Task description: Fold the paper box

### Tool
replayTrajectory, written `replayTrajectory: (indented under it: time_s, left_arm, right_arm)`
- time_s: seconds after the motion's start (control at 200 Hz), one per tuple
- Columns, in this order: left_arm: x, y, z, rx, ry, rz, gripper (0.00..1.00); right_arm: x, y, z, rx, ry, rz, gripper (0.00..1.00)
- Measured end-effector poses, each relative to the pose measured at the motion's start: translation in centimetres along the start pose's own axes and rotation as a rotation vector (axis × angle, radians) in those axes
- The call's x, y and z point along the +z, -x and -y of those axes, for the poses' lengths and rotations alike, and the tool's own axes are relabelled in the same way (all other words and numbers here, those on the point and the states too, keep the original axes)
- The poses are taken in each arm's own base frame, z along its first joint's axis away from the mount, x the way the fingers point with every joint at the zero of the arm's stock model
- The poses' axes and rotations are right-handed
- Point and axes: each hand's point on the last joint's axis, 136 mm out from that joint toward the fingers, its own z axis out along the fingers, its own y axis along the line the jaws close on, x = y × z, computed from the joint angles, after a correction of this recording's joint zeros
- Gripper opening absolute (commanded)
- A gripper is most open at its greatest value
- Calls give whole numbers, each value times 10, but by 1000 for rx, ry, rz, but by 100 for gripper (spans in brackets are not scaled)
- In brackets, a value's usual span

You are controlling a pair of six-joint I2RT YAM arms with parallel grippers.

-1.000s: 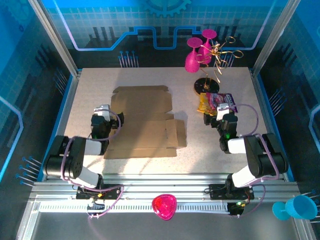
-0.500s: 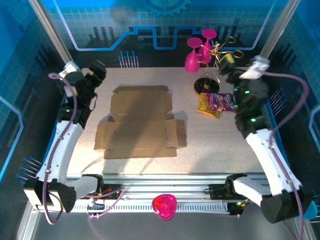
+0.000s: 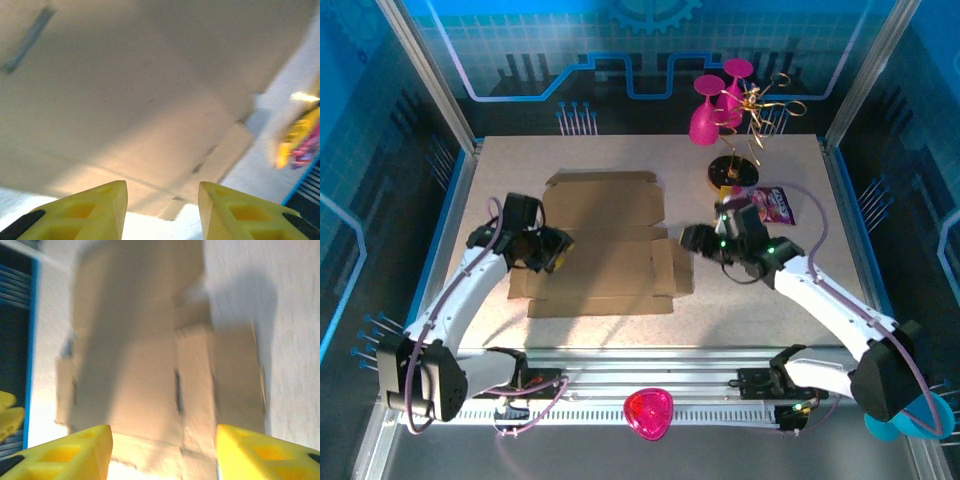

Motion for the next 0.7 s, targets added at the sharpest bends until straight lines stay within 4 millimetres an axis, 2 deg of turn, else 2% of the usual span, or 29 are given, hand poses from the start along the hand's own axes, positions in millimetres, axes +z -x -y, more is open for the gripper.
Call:
replayTrajectory:
  time_s: [0.045, 0.095, 0.24, 0.355, 0.485, 0.57, 0.63, 0.7]
  left_arm:
    - [8, -6, -16, -5, 44, -27, 41]
    - [18, -11, -30, -13, 87, -55, 39]
    - [48, -11, -43, -56, 137, -120, 34]
    - [77, -5, -41, -68, 144, -152, 31]
    - [110, 0, -41, -78, 168, -187, 24]
    - [122, 0, -24, -63, 143, -224, 24]
    - [130, 1, -9, -32, 114, -221, 24]
    - [134, -1, -2, -7, 94, -219, 25]
  right_arm:
    - [9, -17, 13, 46, -19, -60, 56]
    - [14, -25, 18, 80, -22, -99, 56]
    - [29, -27, 9, 138, 26, -136, 55]
    - [41, -30, 14, 222, 68, -137, 60]
    - [49, -47, 46, 346, 47, -138, 66]
    - [48, -52, 63, 420, 43, -120, 68]
    - [47, -51, 70, 454, 55, -103, 68]
    - [46, -50, 75, 492, 67, -85, 69]
